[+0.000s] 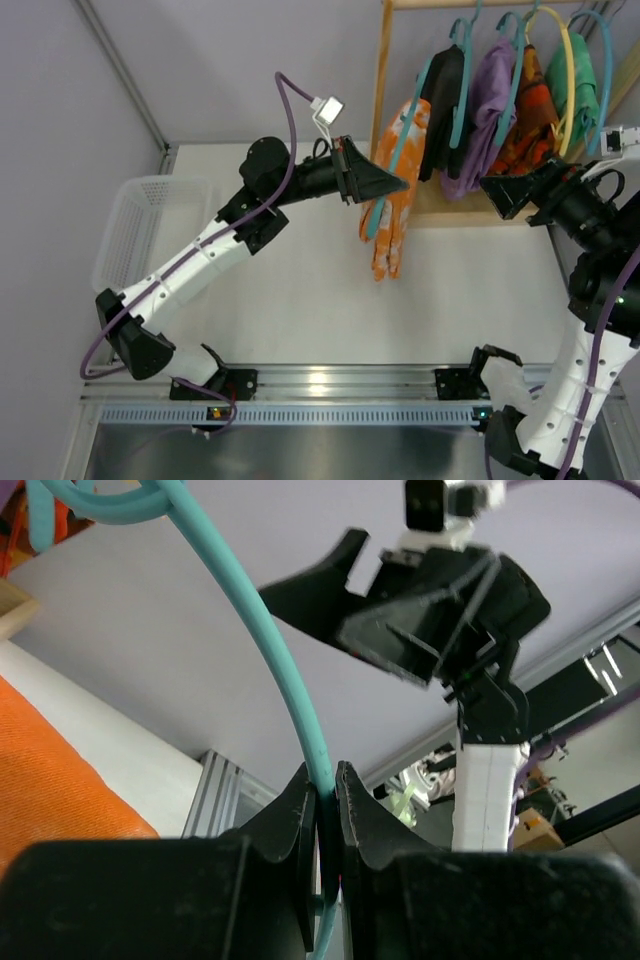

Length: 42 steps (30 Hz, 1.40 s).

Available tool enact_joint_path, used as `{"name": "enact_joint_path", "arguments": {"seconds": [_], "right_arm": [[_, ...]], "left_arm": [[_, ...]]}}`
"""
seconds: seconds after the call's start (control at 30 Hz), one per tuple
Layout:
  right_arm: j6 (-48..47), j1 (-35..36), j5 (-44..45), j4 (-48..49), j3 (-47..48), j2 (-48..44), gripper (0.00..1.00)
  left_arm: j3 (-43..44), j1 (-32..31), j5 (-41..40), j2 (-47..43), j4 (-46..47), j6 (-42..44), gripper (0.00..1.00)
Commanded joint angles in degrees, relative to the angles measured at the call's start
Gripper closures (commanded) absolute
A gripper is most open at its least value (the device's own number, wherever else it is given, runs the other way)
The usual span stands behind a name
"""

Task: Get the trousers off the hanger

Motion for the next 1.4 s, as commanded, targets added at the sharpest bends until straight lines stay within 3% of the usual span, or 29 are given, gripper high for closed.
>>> {"name": "enact_joint_path", "arguments": {"seconds": [0.0, 0.1, 0.23, 0.33, 0.5, 0.7, 0.9, 1.2, 1.37], "right_arm": [[23.7, -0.53, -7.68, 23.63, -6.04, -1.79, 0.01], [33.58, -0.44, -8.83, 30.29, -7.55, -0.22, 0.03], [39.24, 3.49, -5.68, 34.78, -7.98, 1.98, 0.04], [37.5, 13.31, 2.57, 33.57, -7.29, 3.48, 0.04], [38.62, 18.98, 2.33, 38.12, -7.02, 7.69, 0.04], [34.68, 34.95, 4.96, 43.57, -6.14, 11.91, 0.09], [33.79, 45.96, 9.44, 46.56, -6.49, 16.31, 0.14], [37.13, 54.49, 13.14, 52.89, -4.38, 24.48, 0.34], [38.98, 56.43, 13.41, 55.08, -2.19, 28.44, 0.61]], "left_arm": [[-1.51, -1.72, -0.11, -9.18, 13.04, 9.39, 1.0], [-4.06, -2.95, -0.45, -11.82, 12.26, 12.74, 1.0], [-5.83, -3.13, -1.77, -14.2, 10.32, 16.26, 1.0], [-6.44, -3.13, -3.79, -15.35, 9.0, 17.23, 1.0], [-7.32, -3.13, -7.22, -16.66, 8.65, 16.97, 1.0], [-7.68, -3.04, -9.86, -17.37, 6.45, 18.2, 1.0], [-6.01, -2.86, -10.21, -17.37, 2.76, 20.66, 1.0], [-10.13, -0.05, -12.76, -19.83, 3.01, 20.4, 1.0], [-13.12, 1.27, -14.17, -22.11, 3.2, 20.31, 1.0]]}}
